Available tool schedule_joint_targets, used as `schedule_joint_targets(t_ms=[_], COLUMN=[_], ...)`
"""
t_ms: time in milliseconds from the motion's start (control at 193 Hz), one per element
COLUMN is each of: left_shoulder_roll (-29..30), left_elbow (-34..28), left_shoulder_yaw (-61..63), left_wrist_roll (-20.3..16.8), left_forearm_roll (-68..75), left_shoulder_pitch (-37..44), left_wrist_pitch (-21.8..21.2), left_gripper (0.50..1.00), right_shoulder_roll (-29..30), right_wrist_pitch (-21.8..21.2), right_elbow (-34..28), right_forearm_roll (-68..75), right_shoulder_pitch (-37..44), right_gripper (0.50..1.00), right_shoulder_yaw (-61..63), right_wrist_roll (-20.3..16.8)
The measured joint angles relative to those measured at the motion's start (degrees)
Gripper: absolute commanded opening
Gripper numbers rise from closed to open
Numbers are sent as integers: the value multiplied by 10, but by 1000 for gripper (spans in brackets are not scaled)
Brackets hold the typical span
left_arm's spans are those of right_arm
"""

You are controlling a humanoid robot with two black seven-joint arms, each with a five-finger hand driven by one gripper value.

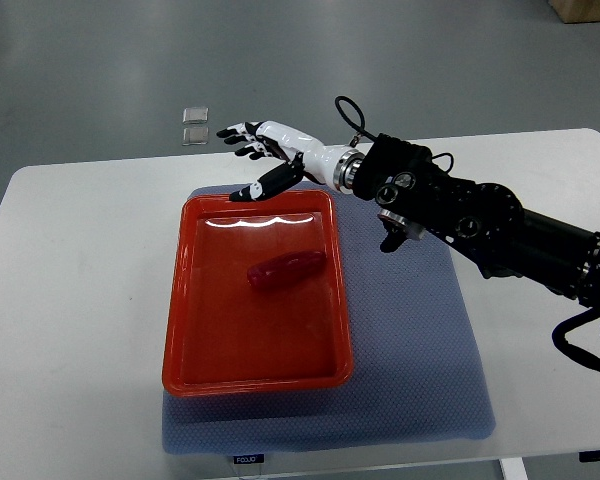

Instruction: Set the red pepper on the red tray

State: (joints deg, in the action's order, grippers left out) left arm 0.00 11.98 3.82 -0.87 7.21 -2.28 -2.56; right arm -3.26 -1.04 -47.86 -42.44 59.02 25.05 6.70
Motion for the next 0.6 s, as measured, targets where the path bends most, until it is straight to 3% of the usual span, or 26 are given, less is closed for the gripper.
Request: schedule_joint_targets(t_ms=[254,600], left_shoulder_roll=[0,0], left_elbow=[2,2], left_shoulder_yaw=[1,1], left_wrist_roll=[0,0], left_forearm_roll=[0,0], left_shoulder_pitch=[0,0], left_wrist_pitch=[0,0], left_gripper=[1000,1000], right_shoulder_roll=[0,-1], right_wrist_pitch=[-13,-119], right_elbow=[-3,29], right_forearm_roll=[211,295], right_shoulder_pitch=[-158,-257], right_gripper=[911,913], right_shoulder_yaw=[252,358], right_wrist_roll=[29,33])
